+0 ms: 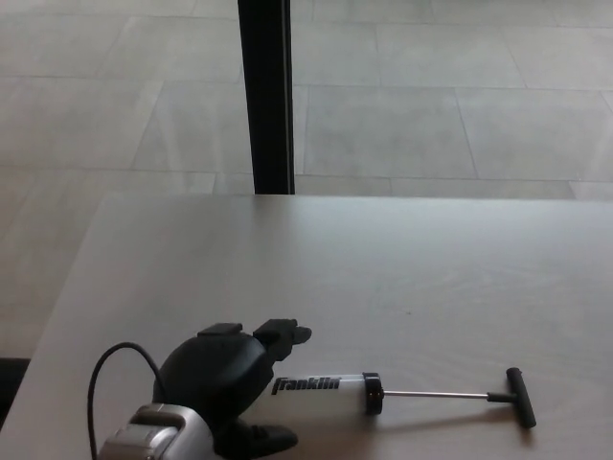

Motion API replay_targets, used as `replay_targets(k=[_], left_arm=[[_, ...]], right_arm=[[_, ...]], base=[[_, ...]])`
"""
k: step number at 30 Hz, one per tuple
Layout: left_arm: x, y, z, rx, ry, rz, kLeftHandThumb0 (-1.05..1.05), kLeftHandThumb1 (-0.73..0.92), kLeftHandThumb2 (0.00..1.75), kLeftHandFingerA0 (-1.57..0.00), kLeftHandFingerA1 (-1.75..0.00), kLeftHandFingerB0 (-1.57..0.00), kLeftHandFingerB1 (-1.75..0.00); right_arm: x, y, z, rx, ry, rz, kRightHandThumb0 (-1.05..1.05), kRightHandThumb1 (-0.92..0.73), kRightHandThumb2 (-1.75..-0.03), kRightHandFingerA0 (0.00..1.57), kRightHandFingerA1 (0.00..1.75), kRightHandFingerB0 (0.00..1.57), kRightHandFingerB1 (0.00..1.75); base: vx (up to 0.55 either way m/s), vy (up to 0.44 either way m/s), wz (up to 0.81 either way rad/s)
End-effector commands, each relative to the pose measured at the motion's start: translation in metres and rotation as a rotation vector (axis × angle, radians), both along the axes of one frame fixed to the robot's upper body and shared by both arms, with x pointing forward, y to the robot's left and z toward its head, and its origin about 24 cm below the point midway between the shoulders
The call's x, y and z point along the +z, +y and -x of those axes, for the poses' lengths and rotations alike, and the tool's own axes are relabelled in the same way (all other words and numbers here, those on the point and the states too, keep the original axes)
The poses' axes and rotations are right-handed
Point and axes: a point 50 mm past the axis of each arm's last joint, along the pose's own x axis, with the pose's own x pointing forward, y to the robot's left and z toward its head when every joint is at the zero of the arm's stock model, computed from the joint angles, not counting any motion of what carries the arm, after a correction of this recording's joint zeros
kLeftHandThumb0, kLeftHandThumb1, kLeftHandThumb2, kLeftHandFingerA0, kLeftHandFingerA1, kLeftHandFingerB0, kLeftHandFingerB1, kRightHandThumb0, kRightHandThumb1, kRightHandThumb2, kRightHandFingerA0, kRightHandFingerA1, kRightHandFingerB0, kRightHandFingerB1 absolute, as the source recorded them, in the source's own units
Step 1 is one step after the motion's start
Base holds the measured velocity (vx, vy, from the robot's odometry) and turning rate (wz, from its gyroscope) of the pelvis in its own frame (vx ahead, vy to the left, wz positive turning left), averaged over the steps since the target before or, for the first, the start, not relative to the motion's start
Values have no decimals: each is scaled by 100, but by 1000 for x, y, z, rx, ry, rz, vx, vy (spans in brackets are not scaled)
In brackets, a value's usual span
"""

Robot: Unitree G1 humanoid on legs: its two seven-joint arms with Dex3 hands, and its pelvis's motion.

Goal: The robot uses its left hand to lift the air pump kept on the middle of the desk and use the right hand to compress the handle

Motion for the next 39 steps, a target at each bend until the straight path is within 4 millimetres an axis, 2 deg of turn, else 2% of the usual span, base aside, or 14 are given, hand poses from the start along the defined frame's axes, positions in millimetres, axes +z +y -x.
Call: replay_targets(k=[1, 11, 13, 14, 15, 18, 19, 26, 28, 29, 34, 36, 38, 39], left_arm=[[-5, 11, -7, 103, 22, 75, -56, 60, 57, -35, -54, -23, -38], [-12, 10, -23, 166, 13, 118, -53, 62, 58, -37, -59, -26, -41], [-13, 1, -24, 146, -8, 109, -53, 61, 58, -41, -61, -28, -42], [-12, -3, -25, 139, -3, 106, -55, 62, 58, -41, -62, -28, -40], [-12, -9, -26, 127, -6, 89, -57, 62, 58, -42, -64, -27, -40], [-9, -20, -27, 100, 3, 69, -57, 65, 59, -40, -60, -25, -39], [-9, -22, -27, 94, -8, 66, -57, 63, 58, -41, -61, -26, -40], [-6, -23, -24, 19, -32, -45, -62, 68, 59, -30, -65, -22, -41], [-6, -21, -22, -16, -57, -111, -63, 66, 59, -32, -67, -25, -42], [-8, -19, -21, -49, -73, -191, -65, 67, 61, -31, -67, -26, -42], [-15, -8, -20, -145, -78, -494, -66, 63, 62, -38, -75, -37, -50], [-16, -3, -20, -152, -64, -572, -63, 66, 60, -43, -77, -41, -50], [-18, 4, -20, -150, -51, -626, -59, 63, 59, -46, -72, -41, -50], [-19, 7, -20, -138, -43, -628, -55, 60, 57, -48, -72, -41, -47]], right_arm=[[5, 0, 3, 3, -2, 5, -65, -83, -65, 31, 54, 39, 38], [17, -2, 5, 11, -56, 48, -68, -67, -105, 29, 59, 35, 54], [19, 0, 5, 10, -56, 46, -68, -67, -105, 30, 60, 34, 53], [19, 1, 4, 15, -54, 42, -65, -82, -65, 33, 52, 39, 37], [19, 3, 4, 15, -60, 42, -68, -66, -104, 30, 59, 34, 53], [21, 6, 4, 16, -61, 43, -65, -81, -64, 32, 51, 40, 37], [22, 7, 3, 17, -60, 53, -70, -66, -104, 28, 57, 34, 53], [28, 6, 3, 28, -74, 79, -66, -82, -65, 32, 48, 40, 37], [30, 6, 2, 27, -80, 99, -68, -67, -105, 27, 56, 34, 53], [31, 6, 2, 26, -80, 103, -68, -83, -65, 33, 48, 39, 37], [32, 5, 0, 22, -82, 95, -68, -81, -65, 34, 47, 41, 37], [32, 5, 1, 19, -90, 108, -72, -67, -105, 29, 56, 37, 53], [32, 2, 2, 8, -85, 120, -70, -81, -65, 35, 45, 42, 37], [32, 2, 3, 6, -86, 119, -71, -66, -104, 28, 55, 38, 54]], base=[[0, 0, 0], [0, 0, 0], [0, 0, 0], [0, 0, 0], [0, 0, 0], [0, 0, 0], [0, 0, 0], [0, 0, 0], [0, 0, 0], [0, 0, 0], [0, 0, 0], [0, 0, 0], [0, 0, 0], [0, 0, 0]])
